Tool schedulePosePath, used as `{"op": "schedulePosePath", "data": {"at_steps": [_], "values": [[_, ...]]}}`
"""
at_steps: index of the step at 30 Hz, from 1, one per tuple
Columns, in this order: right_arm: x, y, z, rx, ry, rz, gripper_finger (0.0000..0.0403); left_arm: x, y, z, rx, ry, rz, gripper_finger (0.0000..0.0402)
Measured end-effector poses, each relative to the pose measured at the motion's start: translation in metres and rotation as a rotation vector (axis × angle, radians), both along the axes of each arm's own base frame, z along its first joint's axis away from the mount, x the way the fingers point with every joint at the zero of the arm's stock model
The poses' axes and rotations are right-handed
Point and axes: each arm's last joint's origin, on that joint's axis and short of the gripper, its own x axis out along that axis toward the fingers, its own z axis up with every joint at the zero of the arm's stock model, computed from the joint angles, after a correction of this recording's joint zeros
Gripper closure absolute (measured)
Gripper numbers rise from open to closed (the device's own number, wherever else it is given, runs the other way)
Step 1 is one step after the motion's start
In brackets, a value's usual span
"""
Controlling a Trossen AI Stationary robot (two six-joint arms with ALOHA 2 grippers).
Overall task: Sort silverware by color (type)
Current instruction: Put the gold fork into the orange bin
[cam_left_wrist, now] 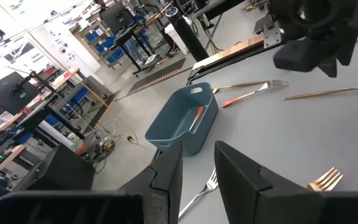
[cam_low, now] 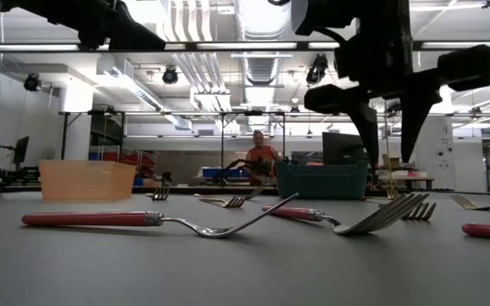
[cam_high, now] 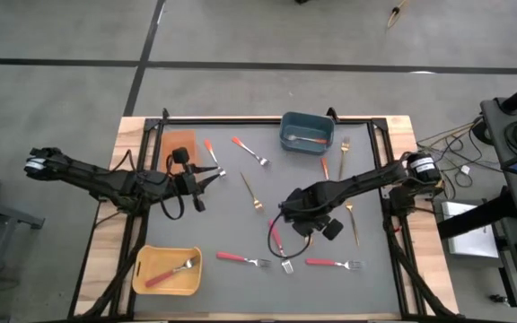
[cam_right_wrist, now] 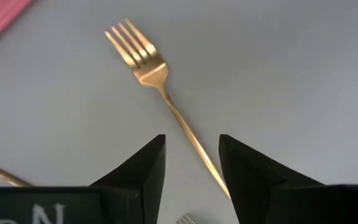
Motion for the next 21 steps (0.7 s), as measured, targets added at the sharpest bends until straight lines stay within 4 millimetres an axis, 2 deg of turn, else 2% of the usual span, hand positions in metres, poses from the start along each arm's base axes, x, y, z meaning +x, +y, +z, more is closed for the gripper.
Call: {"op": "schedulePosePath", "data": {"at_steps": [14, 21], "values": [[0.012, 0.003, -0.052, -0.05, 0.157, 0.082, 0.0279, 0.0, 0.0, 0.0, 0.0, 0.001, 0.0, 0.0326], [0.016, 0.004, -0.059, -0.053, 0.143, 0.08, 0.0314, 0.0, 0.0, 0.0, 0.002, 0.001, 0.0, 0.0326]]}}
